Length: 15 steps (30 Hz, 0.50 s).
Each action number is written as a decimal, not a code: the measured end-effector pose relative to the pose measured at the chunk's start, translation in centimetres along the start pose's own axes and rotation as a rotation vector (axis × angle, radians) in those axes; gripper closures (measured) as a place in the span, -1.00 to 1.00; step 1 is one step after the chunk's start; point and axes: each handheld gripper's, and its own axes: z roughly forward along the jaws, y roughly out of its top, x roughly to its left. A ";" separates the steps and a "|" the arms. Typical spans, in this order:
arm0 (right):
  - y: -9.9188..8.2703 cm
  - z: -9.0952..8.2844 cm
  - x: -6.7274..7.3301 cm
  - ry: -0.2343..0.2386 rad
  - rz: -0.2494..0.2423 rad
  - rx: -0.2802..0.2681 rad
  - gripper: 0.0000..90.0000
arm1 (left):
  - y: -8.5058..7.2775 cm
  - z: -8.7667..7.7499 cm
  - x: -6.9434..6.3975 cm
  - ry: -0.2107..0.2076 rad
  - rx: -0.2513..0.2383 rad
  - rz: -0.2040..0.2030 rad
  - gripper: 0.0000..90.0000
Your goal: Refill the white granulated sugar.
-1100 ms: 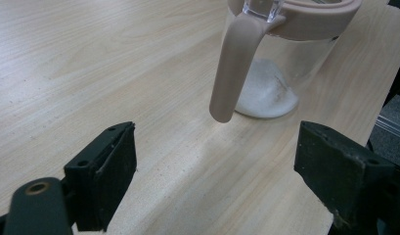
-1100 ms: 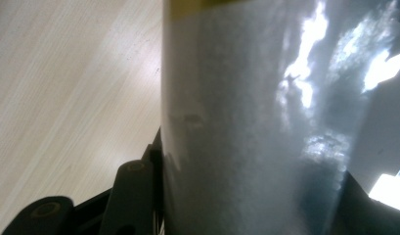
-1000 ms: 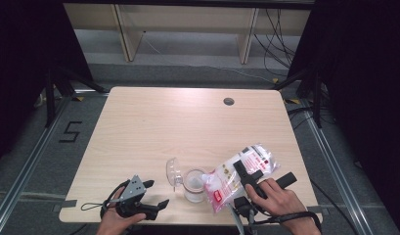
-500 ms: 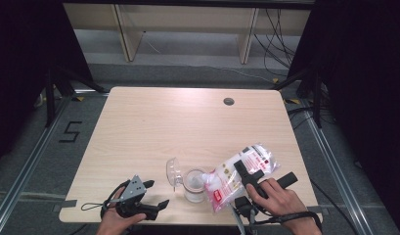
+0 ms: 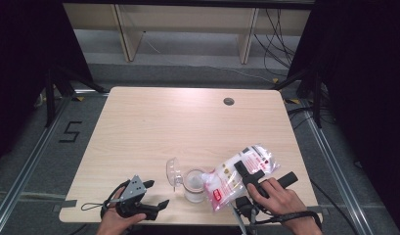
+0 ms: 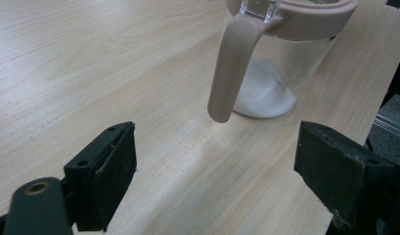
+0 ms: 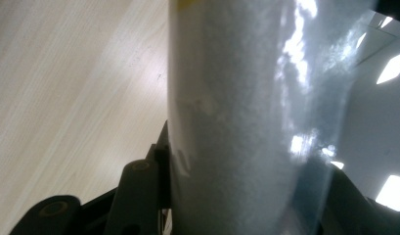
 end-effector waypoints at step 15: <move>-0.2 0.0 0.2 0.014 0.053 -0.010 0.34 | -0.1 0.1 -0.1 -0.002 -0.008 -0.020 -0.66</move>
